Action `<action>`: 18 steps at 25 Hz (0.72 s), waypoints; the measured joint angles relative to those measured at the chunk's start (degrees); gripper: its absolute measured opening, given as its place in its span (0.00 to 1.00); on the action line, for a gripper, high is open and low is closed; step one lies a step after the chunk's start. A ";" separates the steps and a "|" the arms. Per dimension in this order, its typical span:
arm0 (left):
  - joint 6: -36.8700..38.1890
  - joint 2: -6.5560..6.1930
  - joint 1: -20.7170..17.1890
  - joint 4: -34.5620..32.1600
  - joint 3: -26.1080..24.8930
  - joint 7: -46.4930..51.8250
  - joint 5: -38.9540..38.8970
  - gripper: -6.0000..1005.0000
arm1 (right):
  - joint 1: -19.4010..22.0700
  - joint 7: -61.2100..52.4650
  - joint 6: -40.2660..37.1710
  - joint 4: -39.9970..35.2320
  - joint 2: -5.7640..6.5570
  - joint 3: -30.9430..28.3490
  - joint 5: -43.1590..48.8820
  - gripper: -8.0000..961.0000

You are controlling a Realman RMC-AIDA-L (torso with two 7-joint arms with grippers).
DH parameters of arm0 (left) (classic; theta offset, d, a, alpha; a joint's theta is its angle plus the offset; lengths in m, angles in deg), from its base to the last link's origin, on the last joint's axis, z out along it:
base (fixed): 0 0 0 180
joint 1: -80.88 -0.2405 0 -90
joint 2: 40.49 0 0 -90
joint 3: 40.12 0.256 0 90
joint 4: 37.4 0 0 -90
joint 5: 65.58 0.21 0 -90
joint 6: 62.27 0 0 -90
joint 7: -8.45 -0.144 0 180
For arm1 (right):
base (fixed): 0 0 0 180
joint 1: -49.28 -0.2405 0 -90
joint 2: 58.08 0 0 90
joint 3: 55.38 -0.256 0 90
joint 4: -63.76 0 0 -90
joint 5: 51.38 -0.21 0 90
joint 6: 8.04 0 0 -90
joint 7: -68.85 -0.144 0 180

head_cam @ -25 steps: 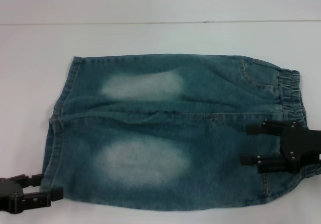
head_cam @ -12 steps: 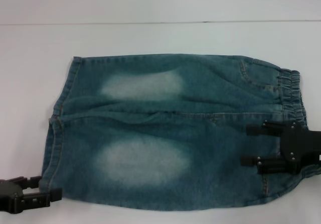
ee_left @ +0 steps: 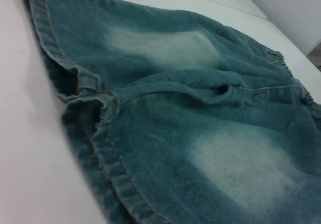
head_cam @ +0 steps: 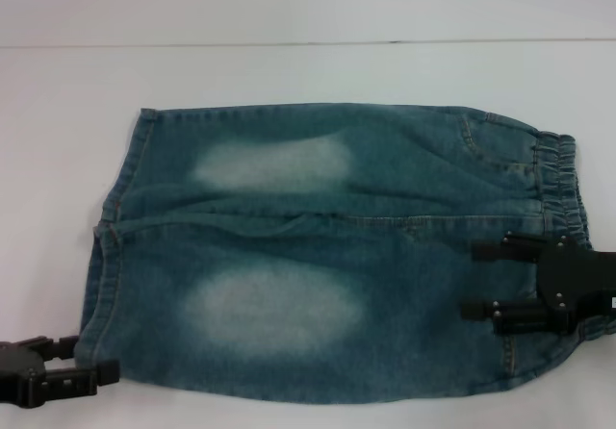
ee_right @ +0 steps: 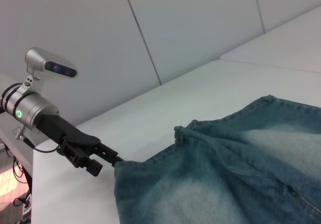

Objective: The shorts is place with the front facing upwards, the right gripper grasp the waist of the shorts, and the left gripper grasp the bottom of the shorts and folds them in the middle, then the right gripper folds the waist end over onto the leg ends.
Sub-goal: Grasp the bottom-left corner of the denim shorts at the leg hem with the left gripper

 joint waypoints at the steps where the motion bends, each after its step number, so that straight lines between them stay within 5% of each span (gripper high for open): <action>1: 0.11 0.01 0.04 0.04 0.14 0.00 0.00 0.87 | -0.02 0.00 -0.02 0.00 0.00 0.02 0.00 0.97; 13: 0.44 0.04 1.05 0.16 0.43 0.08 0.12 0.87 | -0.14 -0.01 -0.07 -0.03 0.00 0.07 0.00 0.97; 18: -0.29 -0.61 1.67 1.27 0.07 0.03 0.11 0.71 | 0.00 -0.01 -0.07 -0.03 0.00 0.07 0.00 0.97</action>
